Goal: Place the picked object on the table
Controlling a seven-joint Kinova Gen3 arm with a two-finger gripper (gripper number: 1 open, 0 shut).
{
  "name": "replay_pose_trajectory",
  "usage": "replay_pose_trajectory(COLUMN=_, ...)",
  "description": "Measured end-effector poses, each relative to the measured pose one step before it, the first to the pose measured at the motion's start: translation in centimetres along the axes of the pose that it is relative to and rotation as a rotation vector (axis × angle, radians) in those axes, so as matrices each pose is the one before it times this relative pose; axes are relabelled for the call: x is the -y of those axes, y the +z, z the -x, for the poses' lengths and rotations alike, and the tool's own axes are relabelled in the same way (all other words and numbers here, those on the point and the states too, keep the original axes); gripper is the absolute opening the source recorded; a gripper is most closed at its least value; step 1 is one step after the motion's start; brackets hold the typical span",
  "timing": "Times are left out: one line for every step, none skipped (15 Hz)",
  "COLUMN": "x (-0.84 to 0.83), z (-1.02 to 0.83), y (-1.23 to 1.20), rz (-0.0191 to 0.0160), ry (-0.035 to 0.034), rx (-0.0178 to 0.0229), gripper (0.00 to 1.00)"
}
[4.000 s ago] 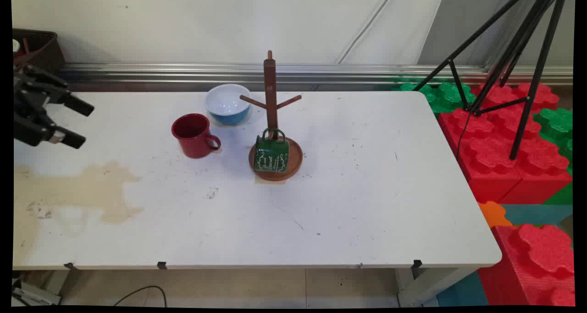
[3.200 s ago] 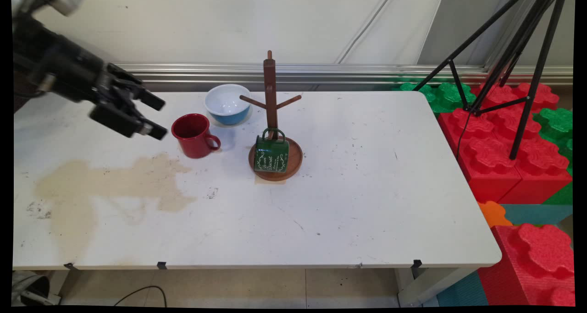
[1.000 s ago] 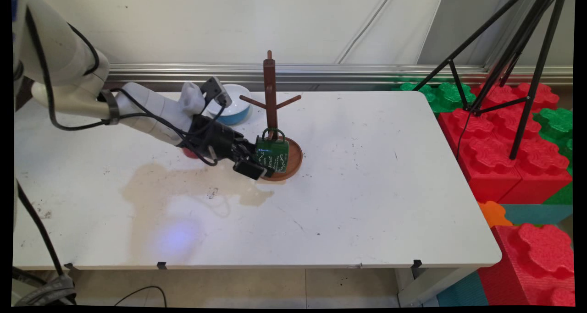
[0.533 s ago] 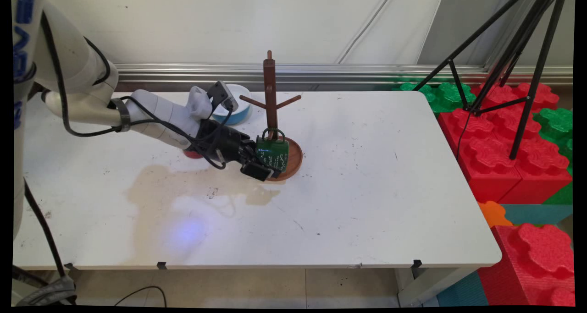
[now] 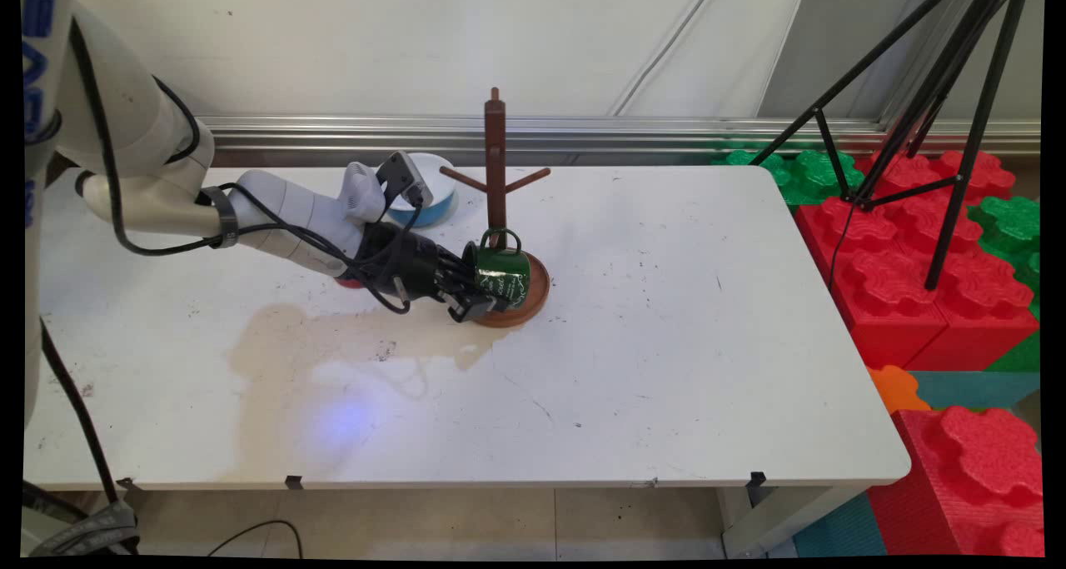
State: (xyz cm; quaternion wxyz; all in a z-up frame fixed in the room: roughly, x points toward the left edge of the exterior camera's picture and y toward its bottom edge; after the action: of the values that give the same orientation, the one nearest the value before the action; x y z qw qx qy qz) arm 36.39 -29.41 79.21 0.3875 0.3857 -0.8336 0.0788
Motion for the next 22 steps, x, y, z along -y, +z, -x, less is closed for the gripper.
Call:
replay_pose_trajectory(x=-0.052, z=0.043, y=-0.145, rz=0.00019, ry=0.00228, rx=-0.00119, gripper=0.00)
replay_pose_trajectory(x=-0.079, z=0.022, y=-0.157, rz=0.00193, ry=0.00227, rx=-0.00114, gripper=0.00)
replay_pose_trajectory(x=-0.110, z=0.067, y=-0.245, rz=0.00030, ry=0.00091, rx=-0.00127, gripper=0.00)
replay_pose_trajectory(x=-0.118, z=0.035, y=-0.234, rz=0.00098, ry=0.00102, rx=-0.00138, gripper=0.00)
replay_pose_trajectory(x=-0.118, z=0.021, y=-0.209, rz=0.00092, ry=0.00029, rx=-0.00152, gripper=0.00)
replay_pose_trajectory(x=-0.182, z=-0.001, y=-0.275, rz=0.00200, ry=-0.00032, rx=-0.00148, gripper=0.00)
replay_pose_trajectory(x=-0.156, z=0.005, y=-0.227, rz=0.00120, ry=-0.00032, rx=-0.00136, gripper=0.00)
replay_pose_trajectory(x=-0.114, z=0.010, y=-0.168, rz=0.00083, ry=-0.00105, rx=-0.00143, gripper=0.00)
replay_pose_trajectory(x=-0.176, z=-0.009, y=-0.217, rz=0.00184, ry=-0.00022, rx=-0.00152, gripper=0.00)
replay_pose_trajectory(x=-0.193, z=-0.033, y=-0.216, rz=0.00251, ry=-0.00029, rx=-0.00252, gripper=0.00)
replay_pose_trajectory(x=-0.243, z=-0.081, y=-0.218, rz=0.00465, ry=0.00082, rx=-0.00306, gripper=0.00)
replay_pose_trajectory(x=-0.226, z=-0.057, y=-0.187, rz=0.00389, ry=0.00138, rx=-0.00208, gripper=0.00)
replay_pose_trajectory(x=-0.266, z=-0.049, y=-0.236, rz=0.00389, ry=0.00108, rx=-0.00283, gripper=0.00)
replay_pose_trajectory(x=-0.263, z=-0.075, y=-0.202, rz=0.00436, ry=0.00148, rx=-0.00260, gripper=0.00)
replay_pose_trajectory(x=-0.216, z=-0.068, y=-0.164, rz=0.00364, ry=0.00154, rx=-0.00224, gripper=0.00)
replay_pose_trajectory(x=-0.154, z=-0.039, y=-0.113, rz=0.00269, ry=0.00125, rx=-0.00144, gripper=0.00)
replay_pose_trajectory(x=-0.216, z=-0.063, y=-0.156, rz=0.00356, ry=0.00183, rx=-0.00186, gripper=0.00)
replay_pose_trajectory(x=-0.147, z=-0.040, y=-0.108, rz=0.00246, ry=0.00126, rx=-0.00128, gripper=0.00)
replay_pose_trajectory(x=-0.218, z=-0.055, y=-0.158, rz=0.00299, ry=0.00139, rx=-0.00169, gripper=0.00)
replay_pose_trajectory(x=-0.242, z=-0.051, y=-0.189, rz=0.00224, ry=0.00077, rx=-0.00158, gripper=0.00)
replay_pose_trajectory(x=-0.265, z=-0.034, y=-0.202, rz=0.00269, ry=0.00056, rx=-0.00144, gripper=0.00)
replay_pose_trajectory(x=-0.242, z=-0.026, y=-0.171, rz=0.00319, ry=0.00035, rx=-0.00100, gripper=0.00)
